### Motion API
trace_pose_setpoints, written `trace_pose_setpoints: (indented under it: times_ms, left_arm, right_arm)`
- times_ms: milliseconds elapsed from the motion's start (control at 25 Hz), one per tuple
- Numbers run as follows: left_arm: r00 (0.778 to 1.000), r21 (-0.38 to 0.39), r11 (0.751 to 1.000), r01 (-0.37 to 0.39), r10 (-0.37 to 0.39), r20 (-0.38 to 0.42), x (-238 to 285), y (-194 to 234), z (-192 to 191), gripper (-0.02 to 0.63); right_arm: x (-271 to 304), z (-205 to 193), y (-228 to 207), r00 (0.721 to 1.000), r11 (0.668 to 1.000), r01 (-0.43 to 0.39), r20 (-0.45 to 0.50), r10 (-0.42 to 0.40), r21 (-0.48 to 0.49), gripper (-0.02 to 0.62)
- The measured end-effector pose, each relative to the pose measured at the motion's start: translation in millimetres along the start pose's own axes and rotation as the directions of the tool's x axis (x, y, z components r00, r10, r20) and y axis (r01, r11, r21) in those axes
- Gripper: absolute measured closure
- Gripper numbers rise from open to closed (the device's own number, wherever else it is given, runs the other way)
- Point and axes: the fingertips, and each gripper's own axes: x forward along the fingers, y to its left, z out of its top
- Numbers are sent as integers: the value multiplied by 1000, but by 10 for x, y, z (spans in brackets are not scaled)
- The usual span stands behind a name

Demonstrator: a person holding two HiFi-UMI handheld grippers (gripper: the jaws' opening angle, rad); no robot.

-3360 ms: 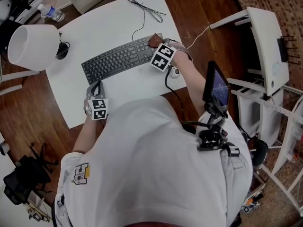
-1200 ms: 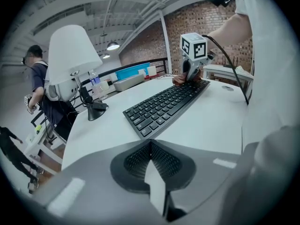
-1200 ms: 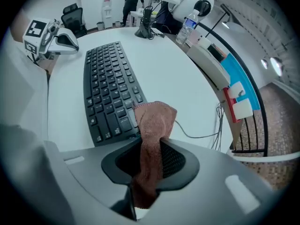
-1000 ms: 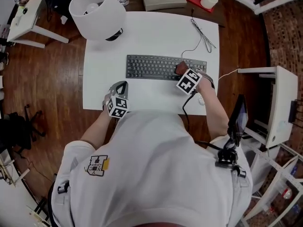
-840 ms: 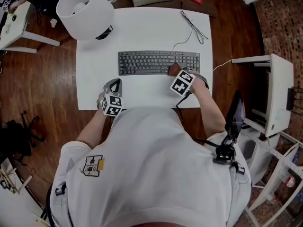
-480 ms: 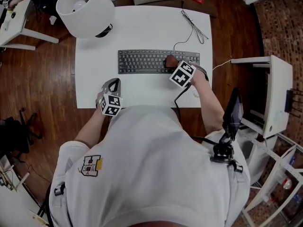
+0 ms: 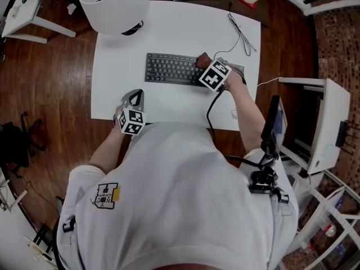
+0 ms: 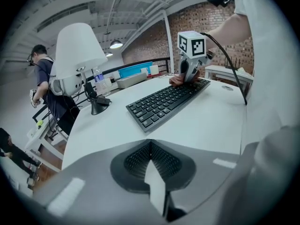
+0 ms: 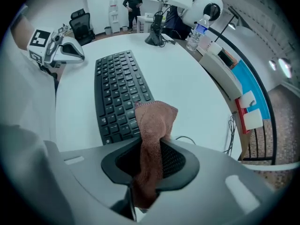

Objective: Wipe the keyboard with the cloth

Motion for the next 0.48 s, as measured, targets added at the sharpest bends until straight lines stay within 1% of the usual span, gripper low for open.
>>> trace_pose_setpoints:
  times_ms: [360,480]
  left_arm:
    - [998,55,997,53,-54,20,13,-82,18,607]
    - [998,65,996,62,-63,20,15,-102,19,607]
  right_arm:
    - [-66,-358,872,994,994,-106,-31,105,-7,506]
    - [-72,-397,937,992,993,-118,-42,117,-22,506]
